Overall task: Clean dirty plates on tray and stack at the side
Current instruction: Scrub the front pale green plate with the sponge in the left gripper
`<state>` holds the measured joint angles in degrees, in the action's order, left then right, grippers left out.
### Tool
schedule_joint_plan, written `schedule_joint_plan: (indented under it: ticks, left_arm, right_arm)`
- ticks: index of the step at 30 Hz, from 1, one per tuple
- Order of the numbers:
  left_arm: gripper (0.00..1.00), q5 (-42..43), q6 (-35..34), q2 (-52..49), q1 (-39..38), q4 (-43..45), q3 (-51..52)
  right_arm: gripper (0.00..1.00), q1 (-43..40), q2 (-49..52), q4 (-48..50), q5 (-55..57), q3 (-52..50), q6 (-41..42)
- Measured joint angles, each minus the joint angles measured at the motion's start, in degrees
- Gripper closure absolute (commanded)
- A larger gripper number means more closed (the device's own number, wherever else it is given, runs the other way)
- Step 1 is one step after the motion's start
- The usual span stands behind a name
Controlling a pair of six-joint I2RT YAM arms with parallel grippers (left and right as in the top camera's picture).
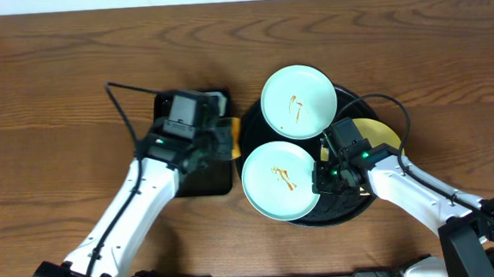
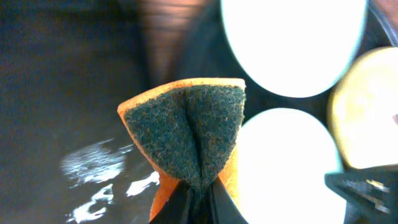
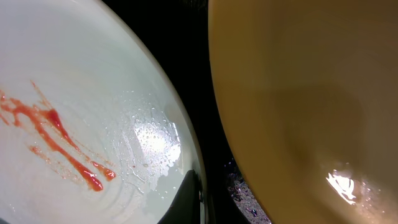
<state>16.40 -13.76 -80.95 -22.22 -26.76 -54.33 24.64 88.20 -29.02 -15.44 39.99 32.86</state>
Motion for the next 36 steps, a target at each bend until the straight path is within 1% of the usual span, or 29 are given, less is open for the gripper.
schedule_joint_plan:
  ticks: [4, 8, 14, 21, 28, 32, 36]
  left_arm:
    - [0.93, 1.3, -1.8, -2.0, -6.1, 3.8, 0.0]
    - [0.93, 1.8, -3.9, -6.4, -12.3, 7.3, -0.1]
    - [0.93, 2.4, -9.0, -13.0, -18.6, 9.2, -0.1]
    - [0.93, 2.6, -15.9, -17.4, -22.8, 10.3, -0.1]
    - [0.93, 2.2, -19.3, -18.0, -25.3, 10.6, -0.2]
    - [0.93, -0.7, -19.7, -18.0, -26.2, 10.2, -0.2]
    - [0.93, -6.2, -19.6, -18.0, -26.1, 9.4, -0.4]
  right_arm:
    - [0.99, 0.0, 0.0, 0.0, 0.0, 0.0, 0.0]
    - [0.99, 0.0, 0.0, 0.0, 0.0, 0.0, 0.0]
    - [0.99, 0.0, 0.0, 0.0, 0.0, 0.0, 0.0]
    - [0.99, 0.0, 0.0, 0.0, -0.1, 0.0, 0.0]
    - [0.99, 0.0, -0.1, 0.0, 0.0, 0.0, 0.0]
    - [0.99, 0.0, -0.1, 0.0, -0.1, 0.0, 0.0]
    - [0.99, 0.0, -0.1, 0.1, -0.8, 0.0, 0.0]
